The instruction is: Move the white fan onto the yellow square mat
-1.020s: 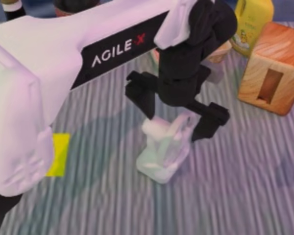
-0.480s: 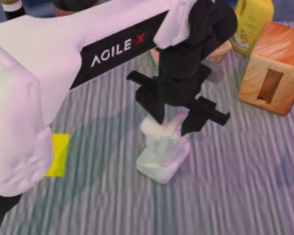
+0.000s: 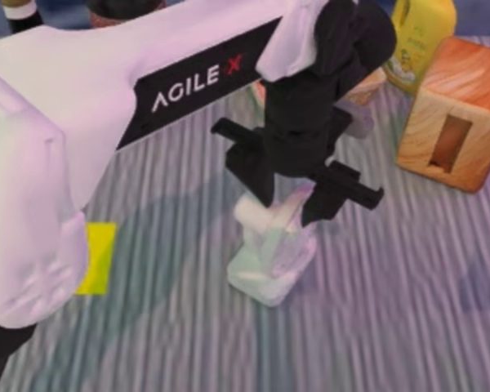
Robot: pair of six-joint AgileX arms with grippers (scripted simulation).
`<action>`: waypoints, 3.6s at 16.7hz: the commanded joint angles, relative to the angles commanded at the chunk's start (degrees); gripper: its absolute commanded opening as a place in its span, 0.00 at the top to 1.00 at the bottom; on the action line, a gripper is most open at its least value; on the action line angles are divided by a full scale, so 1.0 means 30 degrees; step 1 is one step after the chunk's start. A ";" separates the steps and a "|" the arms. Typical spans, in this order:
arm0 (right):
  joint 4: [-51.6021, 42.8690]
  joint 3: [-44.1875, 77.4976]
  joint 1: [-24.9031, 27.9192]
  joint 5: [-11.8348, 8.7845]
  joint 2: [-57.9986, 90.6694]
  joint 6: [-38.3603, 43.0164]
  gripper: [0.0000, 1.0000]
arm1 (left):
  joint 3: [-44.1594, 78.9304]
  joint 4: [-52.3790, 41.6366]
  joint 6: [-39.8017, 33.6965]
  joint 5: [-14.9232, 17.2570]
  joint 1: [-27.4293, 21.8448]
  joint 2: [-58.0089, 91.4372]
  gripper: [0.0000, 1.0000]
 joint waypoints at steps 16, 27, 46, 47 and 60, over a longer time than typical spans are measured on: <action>0.0000 0.0000 0.0000 0.0000 0.0000 0.0000 0.00 | 0.5578 -0.4534 0.0033 0.0000 0.0267 0.0907 1.00; 0.0000 0.0000 0.0000 0.0000 0.0000 0.0000 0.00 | 0.0085 -0.3028 1.0644 -0.0022 0.4343 -0.2543 1.00; 0.0000 0.0000 0.0000 0.0000 0.0000 0.0000 0.00 | -1.0985 0.1027 3.0144 -0.0041 1.1935 -1.0475 1.00; 0.0000 0.0000 0.0000 0.0000 0.0000 0.0000 0.00 | -1.1058 0.1100 3.0142 -0.0044 1.1937 -1.0473 1.00; 0.0000 0.0000 0.0000 0.0000 0.0000 0.0000 0.00 | -1.3309 0.3642 3.0212 -0.0035 1.2085 -1.0245 0.77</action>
